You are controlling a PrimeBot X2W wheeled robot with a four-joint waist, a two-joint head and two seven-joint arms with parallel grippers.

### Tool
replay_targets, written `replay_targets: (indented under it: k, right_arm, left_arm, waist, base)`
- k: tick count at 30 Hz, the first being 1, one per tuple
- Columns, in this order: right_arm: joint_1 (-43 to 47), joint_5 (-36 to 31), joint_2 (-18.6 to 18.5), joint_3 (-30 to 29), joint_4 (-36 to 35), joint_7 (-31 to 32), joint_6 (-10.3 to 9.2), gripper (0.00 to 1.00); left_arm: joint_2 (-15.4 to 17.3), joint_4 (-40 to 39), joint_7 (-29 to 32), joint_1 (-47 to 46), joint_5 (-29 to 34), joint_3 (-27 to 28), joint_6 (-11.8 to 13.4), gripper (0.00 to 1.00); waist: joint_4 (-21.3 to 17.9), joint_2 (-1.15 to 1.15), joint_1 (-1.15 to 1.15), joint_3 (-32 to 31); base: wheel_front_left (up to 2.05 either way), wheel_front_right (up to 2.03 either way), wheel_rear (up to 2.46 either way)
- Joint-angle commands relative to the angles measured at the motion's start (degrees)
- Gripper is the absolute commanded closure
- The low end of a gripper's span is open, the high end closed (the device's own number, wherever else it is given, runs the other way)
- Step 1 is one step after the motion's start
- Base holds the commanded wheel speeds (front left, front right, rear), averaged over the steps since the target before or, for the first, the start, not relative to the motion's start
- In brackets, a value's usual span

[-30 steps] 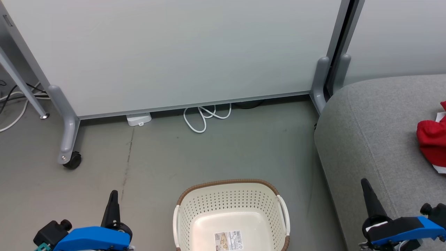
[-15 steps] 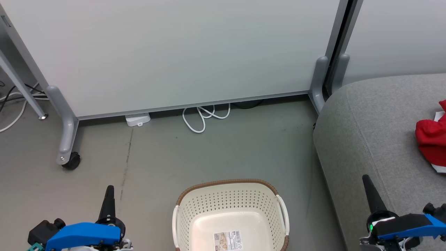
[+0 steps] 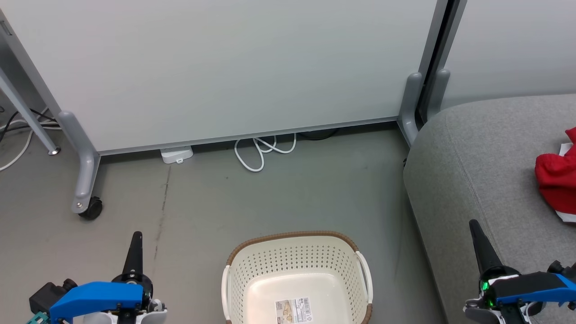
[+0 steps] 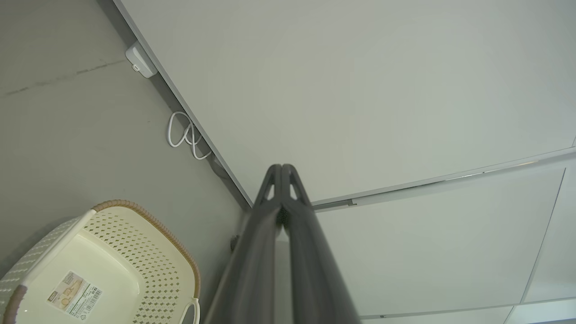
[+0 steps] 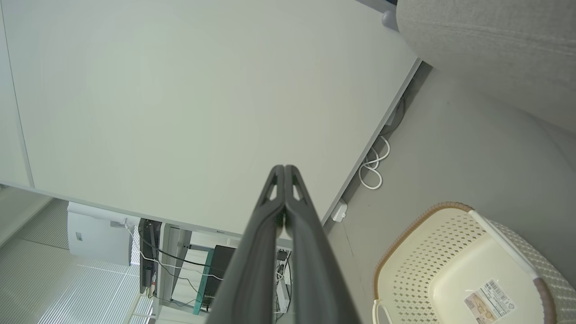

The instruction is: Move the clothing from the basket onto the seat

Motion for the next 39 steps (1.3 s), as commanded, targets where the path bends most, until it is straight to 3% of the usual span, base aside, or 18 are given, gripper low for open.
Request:
replay_targets:
  k: [1,39]
  right_arm:
    - [-1.3,1.7,-0.5,-0.2,-0.3,0.3,0.03,1.0]
    - [-2.7,18.6,-0.6,-0.5,0.2,2.4,0.04,1.0]
  left_arm:
    - [0.1,-0.8,0.4,-1.4,-1.4,0.4,-0.1,1.0]
    - [-0.4,-3.3,4.8,-2.6,-16.4,3.5,-0.1,1.0]
  waist:
    - [0.0,0.0,0.0,0.0]
    - [-0.7,0.0,-0.01,0.0]
  base:
    - [0.0,0.0,0.0]
    - [0.0,0.0,0.0]
